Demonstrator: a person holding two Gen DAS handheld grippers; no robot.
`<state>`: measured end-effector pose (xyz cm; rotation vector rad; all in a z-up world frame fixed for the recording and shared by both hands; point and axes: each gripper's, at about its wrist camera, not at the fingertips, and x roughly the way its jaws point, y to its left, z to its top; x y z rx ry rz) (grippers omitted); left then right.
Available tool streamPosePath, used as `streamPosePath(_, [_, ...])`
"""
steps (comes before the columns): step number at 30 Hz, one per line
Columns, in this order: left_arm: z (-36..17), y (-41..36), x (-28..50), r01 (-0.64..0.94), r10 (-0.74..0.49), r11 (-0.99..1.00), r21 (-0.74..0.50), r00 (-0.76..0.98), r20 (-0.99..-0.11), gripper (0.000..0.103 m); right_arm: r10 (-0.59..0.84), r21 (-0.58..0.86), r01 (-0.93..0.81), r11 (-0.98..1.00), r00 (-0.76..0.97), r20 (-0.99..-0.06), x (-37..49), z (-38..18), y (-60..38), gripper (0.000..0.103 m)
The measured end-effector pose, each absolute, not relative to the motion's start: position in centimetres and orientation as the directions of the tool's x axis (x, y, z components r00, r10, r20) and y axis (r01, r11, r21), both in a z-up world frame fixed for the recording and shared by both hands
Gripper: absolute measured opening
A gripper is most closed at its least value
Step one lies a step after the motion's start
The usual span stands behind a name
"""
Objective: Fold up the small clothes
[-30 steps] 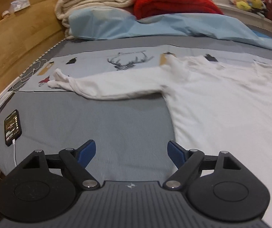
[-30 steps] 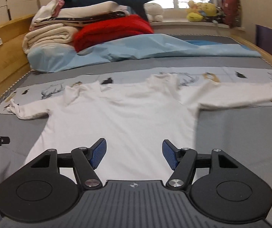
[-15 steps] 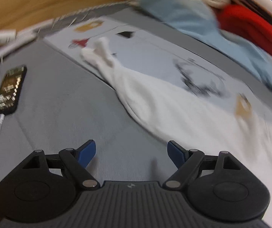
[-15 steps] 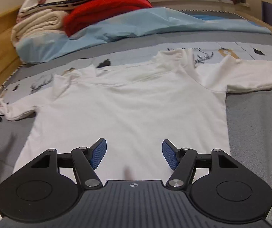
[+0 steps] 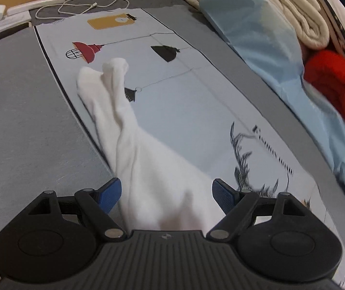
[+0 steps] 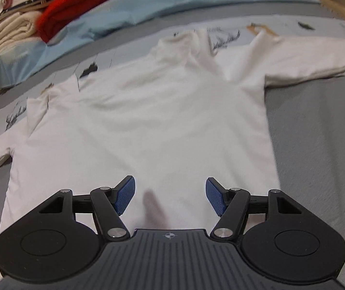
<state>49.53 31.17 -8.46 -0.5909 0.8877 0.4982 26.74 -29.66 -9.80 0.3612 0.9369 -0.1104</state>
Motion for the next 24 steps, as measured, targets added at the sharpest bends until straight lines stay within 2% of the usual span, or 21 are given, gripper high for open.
streamPosePath(2, [-8.9,31.3,50.1,-0.643,0.198,0.726,-0.243,0.534,-0.822,0.085,0.067,0.247,0.23,0.941,0.59,-0.804,26.7,-9.8,-29.2,0.067])
streamPosePath(4, [-9.6,31.3,50.6,-0.641,0.223,0.739,-0.209,0.525,-0.821,0.071,0.07,0.239,0.21,0.948,0.595,-0.801,26.6,-9.6,-28.9,0.067])
streamPosePath(6, [-10.5,31.4,51.1,-0.638,0.226,0.751,-0.17,0.491,-0.841,0.025,0.074,0.234,0.197,0.952,0.595,-0.801,26.6,-9.5,-28.8,0.067])
streamPosePath(8, [-11.1,31.4,51.1,-0.638,0.253,0.759,-0.135,0.478,-0.841,0.003,0.072,0.229,0.194,0.954,0.591,-0.803,26.6,-9.5,-28.7,0.067])
streamPosePath(13, [-8.7,31.3,50.1,-0.657,0.321,0.744,-0.121,0.511,-0.797,0.0,0.077,0.227,0.177,0.958,0.602,-0.795,26.5,-8.9,-28.6,0.067])
streamPosePath(17, [-3.1,25.6,50.4,-0.438,0.201,0.883,-0.171,0.681,-0.704,0.0,0.071,0.227,0.181,0.957,0.611,-0.789,26.5,-8.6,-28.2,0.067])
streamPosePath(19, [0.0,19.5,50.0,-0.261,0.083,0.947,-0.187,0.761,-0.643,0.0,0.086,0.237,0.171,0.956,0.611,-0.787,26.5,-8.5,-27.9,0.067])
streamPosePath(22, [2.9,8.6,47.1,0.064,-0.181,0.974,-0.219,0.802,-0.569,0.0,0.093,0.235,0.149,0.961,0.625,-0.775,26.5,-8.1,-27.5,0.067])
streamPosePath(24, [2.7,0.4,43.3,0.313,-0.336,0.94,-0.136,0.779,-0.53,0.0,0.081,0.226,0.151,0.962,0.636,-0.768,26.3,-7.8,-27.6,0.066])
